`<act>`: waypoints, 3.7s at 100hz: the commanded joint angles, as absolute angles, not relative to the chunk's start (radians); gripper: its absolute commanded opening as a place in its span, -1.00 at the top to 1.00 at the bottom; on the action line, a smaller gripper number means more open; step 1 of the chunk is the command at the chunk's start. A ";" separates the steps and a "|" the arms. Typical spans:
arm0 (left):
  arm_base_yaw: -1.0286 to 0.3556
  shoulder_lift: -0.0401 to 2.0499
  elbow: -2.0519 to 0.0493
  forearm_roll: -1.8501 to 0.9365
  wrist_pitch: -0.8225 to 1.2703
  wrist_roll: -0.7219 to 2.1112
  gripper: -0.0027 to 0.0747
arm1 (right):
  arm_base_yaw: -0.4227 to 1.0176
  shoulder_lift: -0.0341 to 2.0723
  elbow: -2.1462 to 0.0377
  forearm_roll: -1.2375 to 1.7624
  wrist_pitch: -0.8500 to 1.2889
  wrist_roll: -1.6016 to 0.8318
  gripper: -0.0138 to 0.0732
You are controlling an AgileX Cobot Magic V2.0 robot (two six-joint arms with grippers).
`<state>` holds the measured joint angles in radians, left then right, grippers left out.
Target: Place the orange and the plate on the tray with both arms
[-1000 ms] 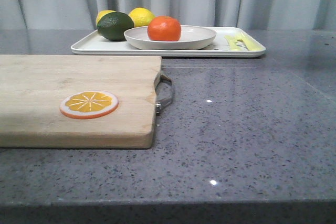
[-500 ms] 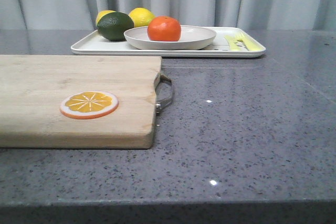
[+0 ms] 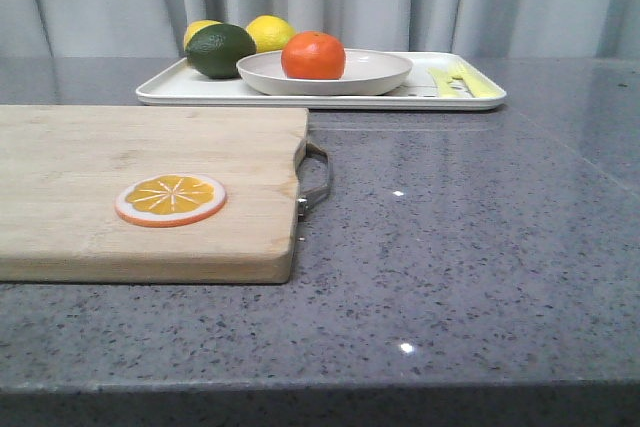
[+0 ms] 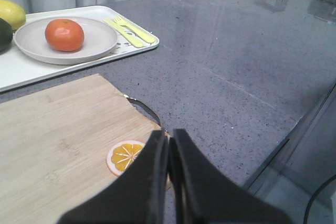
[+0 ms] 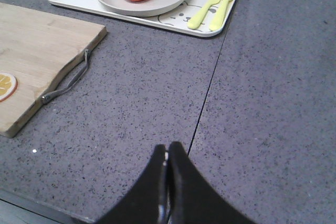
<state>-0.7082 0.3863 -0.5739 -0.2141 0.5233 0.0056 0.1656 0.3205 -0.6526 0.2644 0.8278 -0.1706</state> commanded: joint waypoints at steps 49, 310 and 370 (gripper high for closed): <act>-0.707 0.334 -0.549 -0.227 0.425 0.008 0.98 | 0.163 0.282 -0.579 0.284 0.760 -0.177 0.84; 0.058 -0.038 0.009 -0.092 -0.017 0.008 0.98 | 0.162 0.282 -0.579 0.284 0.760 -0.177 0.84; 0.058 -0.038 0.009 -0.092 -0.017 0.008 0.98 | 0.149 0.279 -0.488 0.240 0.624 -0.177 0.84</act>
<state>0.0577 -0.0042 0.0018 -0.0904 0.0558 0.0056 0.1631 0.2708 -0.5125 0.2656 0.7820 -0.1706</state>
